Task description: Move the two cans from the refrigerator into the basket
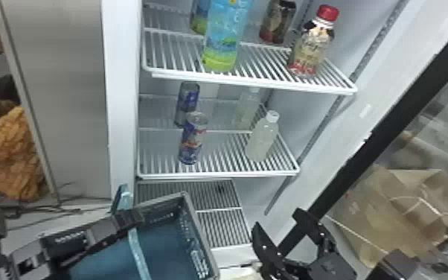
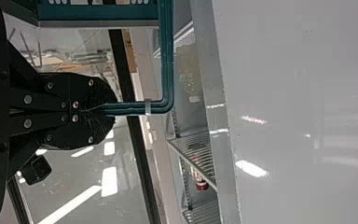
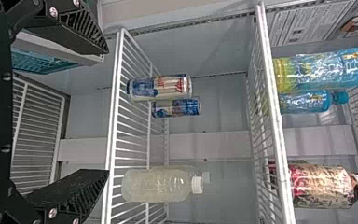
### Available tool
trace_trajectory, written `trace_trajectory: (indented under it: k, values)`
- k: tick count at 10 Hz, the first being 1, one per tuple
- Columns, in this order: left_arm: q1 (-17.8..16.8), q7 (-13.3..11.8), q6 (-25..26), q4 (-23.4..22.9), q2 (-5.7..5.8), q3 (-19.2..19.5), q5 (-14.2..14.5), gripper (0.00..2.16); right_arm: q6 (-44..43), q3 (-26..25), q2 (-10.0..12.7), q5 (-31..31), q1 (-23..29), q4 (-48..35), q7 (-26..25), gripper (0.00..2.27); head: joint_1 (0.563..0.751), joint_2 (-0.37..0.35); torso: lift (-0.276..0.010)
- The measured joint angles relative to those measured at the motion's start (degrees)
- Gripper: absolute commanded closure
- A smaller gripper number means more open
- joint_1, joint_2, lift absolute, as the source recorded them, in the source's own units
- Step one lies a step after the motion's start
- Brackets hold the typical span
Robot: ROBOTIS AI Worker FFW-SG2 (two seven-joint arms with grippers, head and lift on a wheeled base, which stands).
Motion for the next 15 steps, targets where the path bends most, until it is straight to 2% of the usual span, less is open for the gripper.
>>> trace_trajectory:
  k: [7,15]
  values:
    - [-0.03,0.00,0.04,0.00,-0.09,0.02,-0.01,1.21,0.00,0.34,0.00,0.49,-0.63,0.42,-0.03,0.13,0.695,-0.350,-0.219]
    - [-0.33,0.09,0.06,0.00,-0.17,0.02,-0.12,1.21,-2.99,4.44,0.17,2.85,-11.56,10.04,-0.95,0.13,0.695,-0.308,-0.219]
